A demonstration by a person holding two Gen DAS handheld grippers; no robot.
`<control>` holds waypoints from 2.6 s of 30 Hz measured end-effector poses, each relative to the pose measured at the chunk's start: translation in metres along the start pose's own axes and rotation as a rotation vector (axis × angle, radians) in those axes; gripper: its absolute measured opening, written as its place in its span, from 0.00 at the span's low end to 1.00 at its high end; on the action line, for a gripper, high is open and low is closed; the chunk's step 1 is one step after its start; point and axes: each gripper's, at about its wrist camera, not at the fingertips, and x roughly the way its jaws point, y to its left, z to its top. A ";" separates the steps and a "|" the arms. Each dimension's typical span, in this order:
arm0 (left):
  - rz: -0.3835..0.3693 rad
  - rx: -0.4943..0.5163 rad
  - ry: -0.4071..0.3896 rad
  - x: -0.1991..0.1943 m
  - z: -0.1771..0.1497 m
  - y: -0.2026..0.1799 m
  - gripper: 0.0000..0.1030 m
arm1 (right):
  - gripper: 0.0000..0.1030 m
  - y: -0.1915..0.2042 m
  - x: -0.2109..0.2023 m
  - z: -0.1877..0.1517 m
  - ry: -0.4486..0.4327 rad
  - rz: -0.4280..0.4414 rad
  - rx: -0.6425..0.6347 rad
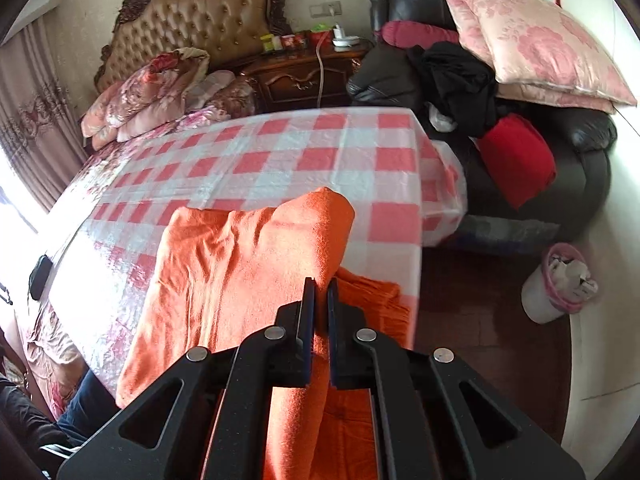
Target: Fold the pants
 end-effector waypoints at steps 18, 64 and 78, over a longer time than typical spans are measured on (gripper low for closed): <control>-0.094 -0.139 0.036 -0.004 -0.024 0.036 0.47 | 0.63 -0.037 0.008 -0.048 -0.065 -0.268 0.040; -0.175 -0.408 0.396 0.154 -0.061 0.212 0.16 | 0.74 0.065 0.070 -0.068 -0.062 -0.401 0.211; -0.321 -0.393 0.398 0.193 -0.016 0.214 0.21 | 0.77 0.063 0.072 -0.074 -0.039 -0.378 0.195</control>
